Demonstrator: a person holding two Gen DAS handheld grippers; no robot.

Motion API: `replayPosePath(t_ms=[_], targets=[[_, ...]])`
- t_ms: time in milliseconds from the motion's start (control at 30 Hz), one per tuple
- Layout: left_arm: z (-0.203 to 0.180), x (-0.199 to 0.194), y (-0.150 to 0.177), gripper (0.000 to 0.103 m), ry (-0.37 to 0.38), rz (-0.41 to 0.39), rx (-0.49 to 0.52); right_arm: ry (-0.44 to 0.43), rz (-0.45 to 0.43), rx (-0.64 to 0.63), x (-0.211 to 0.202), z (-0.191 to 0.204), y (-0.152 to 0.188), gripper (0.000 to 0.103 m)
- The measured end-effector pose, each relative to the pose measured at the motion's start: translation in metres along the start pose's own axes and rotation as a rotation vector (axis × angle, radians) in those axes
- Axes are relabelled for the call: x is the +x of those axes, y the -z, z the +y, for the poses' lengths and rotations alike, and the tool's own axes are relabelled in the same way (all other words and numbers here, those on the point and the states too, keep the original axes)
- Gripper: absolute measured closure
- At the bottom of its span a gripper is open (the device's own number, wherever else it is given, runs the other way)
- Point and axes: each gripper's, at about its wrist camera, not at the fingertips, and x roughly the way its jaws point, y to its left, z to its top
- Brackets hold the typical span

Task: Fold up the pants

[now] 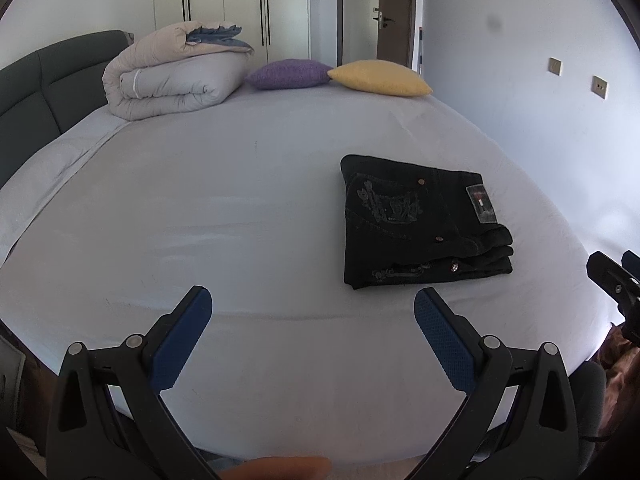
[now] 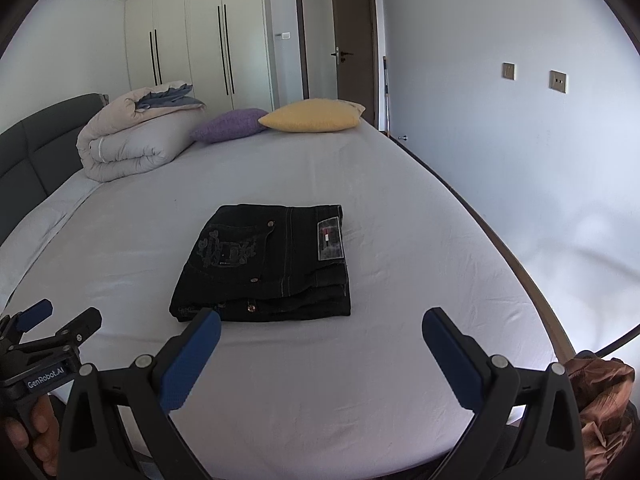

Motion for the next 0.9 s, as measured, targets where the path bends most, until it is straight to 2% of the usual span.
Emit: replayPosePath(t_ms=[233,900], targets=[[0.001,0.006,0.004,0.0,-0.001,0.017,-0.015,-0.003,0.03,-0.032,0.005,0.008,0.002,0.0],[-0.001,0.009,0.007,0.0,0.001,0.021,-0.025,-0.014,0.048,-0.045,0.01,0.014,0.003,0.0]])
